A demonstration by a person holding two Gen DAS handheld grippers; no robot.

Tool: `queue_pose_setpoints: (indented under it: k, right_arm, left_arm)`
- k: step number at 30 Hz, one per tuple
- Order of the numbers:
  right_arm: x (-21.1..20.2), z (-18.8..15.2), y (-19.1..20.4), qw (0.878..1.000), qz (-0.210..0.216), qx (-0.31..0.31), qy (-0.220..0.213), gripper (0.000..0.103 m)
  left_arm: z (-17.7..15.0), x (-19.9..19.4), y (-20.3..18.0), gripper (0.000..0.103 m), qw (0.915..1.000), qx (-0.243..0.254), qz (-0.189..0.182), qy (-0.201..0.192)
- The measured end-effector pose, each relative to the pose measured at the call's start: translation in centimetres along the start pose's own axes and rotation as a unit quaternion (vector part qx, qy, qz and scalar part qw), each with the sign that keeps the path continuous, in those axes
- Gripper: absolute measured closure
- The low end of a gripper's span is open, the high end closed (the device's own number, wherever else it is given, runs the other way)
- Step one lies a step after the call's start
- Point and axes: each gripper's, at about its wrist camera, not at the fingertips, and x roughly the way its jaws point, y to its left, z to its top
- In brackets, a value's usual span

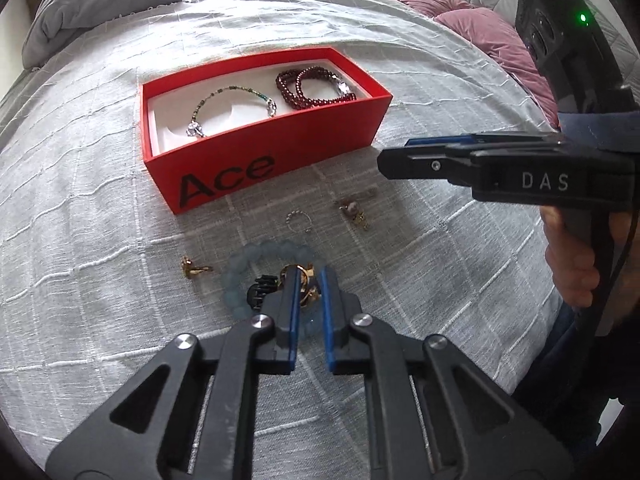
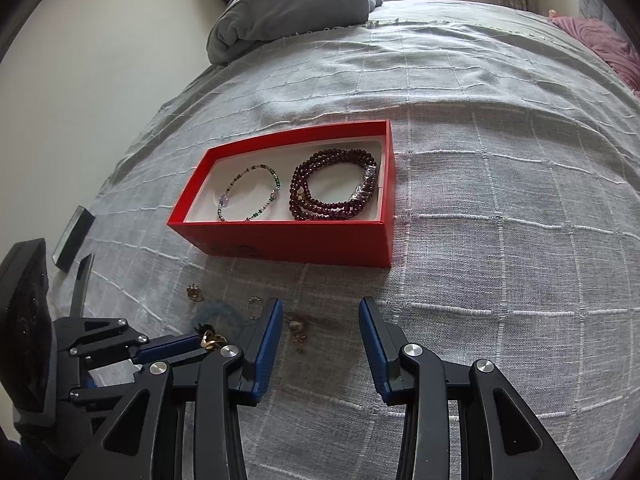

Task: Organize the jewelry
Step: 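Grasp the silver pearl earring with the right gripper while the left gripper lifts the ring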

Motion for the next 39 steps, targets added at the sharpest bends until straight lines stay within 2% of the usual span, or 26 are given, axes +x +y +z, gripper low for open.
queue_pose_setpoints:
  k: [5, 10, 12, 14, 18, 28, 33, 39]
  right_arm:
    - [0.7, -0.3, 0.6, 0.999, -0.005, -0.028, 0.015, 0.063]
    - [1.9, -1.3, 2.5, 0.993, -0.022, -0.108, 0.032, 0.064]
    - [2.1, -1.5, 3.0, 0.988, -0.051, -0.144, 0.023, 0.066]
    - [2.2, -1.7, 3.1, 0.980, -0.087, -0.180, 0.014, 0.074]
    - [2.9, -1.9, 2.6, 0.969, -0.120, -0.215, 0.015, 0.074]
    - [4.6, -3.4, 4.5, 0.953, -0.099, -0.284, 0.021, 0.074]
    - [4.9, -3.6, 4.9, 0.953, -0.095, -0.285, 0.021, 0.076]
    - [5.3, -3.9, 5.9, 0.950, -0.087, -0.298, 0.027, 0.095]
  left_arm:
    - [-0.1, -0.8, 0.8, 0.092, 0.9998, -0.014, -0.007, -0.012]
    - [0.3, -1.4, 1.5, 0.092, 0.9989, -0.034, -0.021, -0.026]
    - [0.4, -1.6, 1.9, 0.092, 0.9984, -0.042, -0.021, -0.030]
    - [0.5, -1.6, 2.1, 0.092, 0.9980, -0.048, -0.023, -0.032]
    - [0.8, -1.8, 2.4, 0.092, 0.9975, -0.055, -0.025, -0.037]
    - [0.7, -2.4, 3.3, 0.092, 0.9964, -0.066, -0.024, -0.046]
    - [0.7, -2.6, 3.5, 0.092, 0.9961, -0.070, -0.023, -0.048]
    - [0.8, -2.5, 3.6, 0.092, 0.9962, -0.071, -0.019, -0.047]
